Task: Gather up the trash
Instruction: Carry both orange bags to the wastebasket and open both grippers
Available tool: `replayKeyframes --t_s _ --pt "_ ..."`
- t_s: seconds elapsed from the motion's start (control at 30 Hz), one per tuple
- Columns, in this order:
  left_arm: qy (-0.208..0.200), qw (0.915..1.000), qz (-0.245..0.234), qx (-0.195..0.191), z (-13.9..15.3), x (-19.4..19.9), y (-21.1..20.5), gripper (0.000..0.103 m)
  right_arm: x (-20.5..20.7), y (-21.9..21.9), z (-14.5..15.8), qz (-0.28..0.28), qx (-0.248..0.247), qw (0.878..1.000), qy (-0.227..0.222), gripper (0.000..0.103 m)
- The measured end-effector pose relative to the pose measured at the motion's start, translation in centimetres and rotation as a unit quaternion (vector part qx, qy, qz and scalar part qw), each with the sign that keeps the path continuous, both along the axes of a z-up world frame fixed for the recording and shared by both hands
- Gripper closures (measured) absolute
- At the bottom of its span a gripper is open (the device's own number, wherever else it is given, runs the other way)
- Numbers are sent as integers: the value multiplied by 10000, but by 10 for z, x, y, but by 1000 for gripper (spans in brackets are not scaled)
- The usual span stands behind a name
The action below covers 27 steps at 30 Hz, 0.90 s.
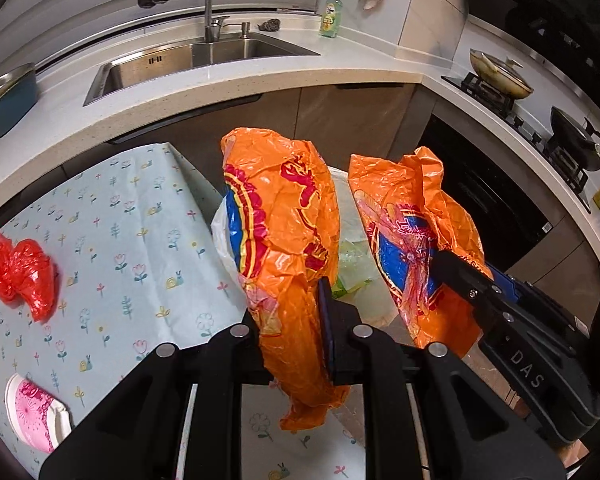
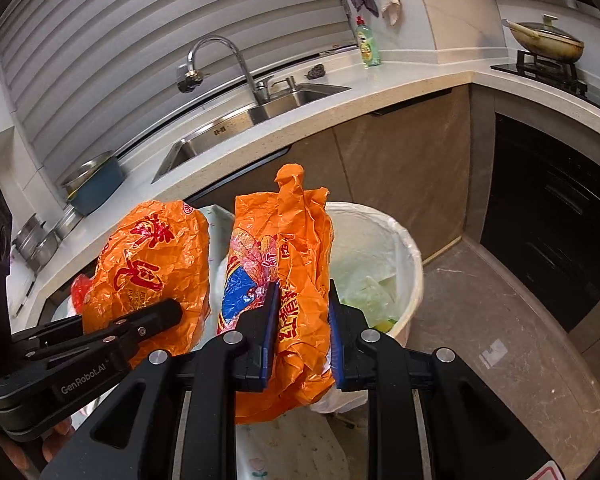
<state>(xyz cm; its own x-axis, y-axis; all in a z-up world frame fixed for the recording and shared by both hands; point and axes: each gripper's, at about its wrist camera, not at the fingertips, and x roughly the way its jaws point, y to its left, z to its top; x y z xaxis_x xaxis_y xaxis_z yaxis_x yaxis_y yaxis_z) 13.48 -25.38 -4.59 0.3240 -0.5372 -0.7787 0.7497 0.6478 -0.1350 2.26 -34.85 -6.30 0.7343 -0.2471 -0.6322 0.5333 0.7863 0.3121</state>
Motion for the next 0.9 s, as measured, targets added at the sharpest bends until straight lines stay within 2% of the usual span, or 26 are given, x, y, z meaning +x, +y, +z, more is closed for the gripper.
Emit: replayKeyframes --t_s 0.13,0.37,0.77,0.9 --pt "101 9997 -216 -44 -5 8 -20 82 0 -15 -5 -170 -3 9998 51 82" --pt "-49 9998 -118 -119 -3 20 -32 56 9 -32 -11 -307 18 9994 137 82" --pt "-317 9985 419 -169 1 34 -1 53 36 -27 -18 -86 -39 9997 242 82" --pt "-319 9976 576 -201 1 39 10 50 48 -23 -20 4 -66 9995 294 78"
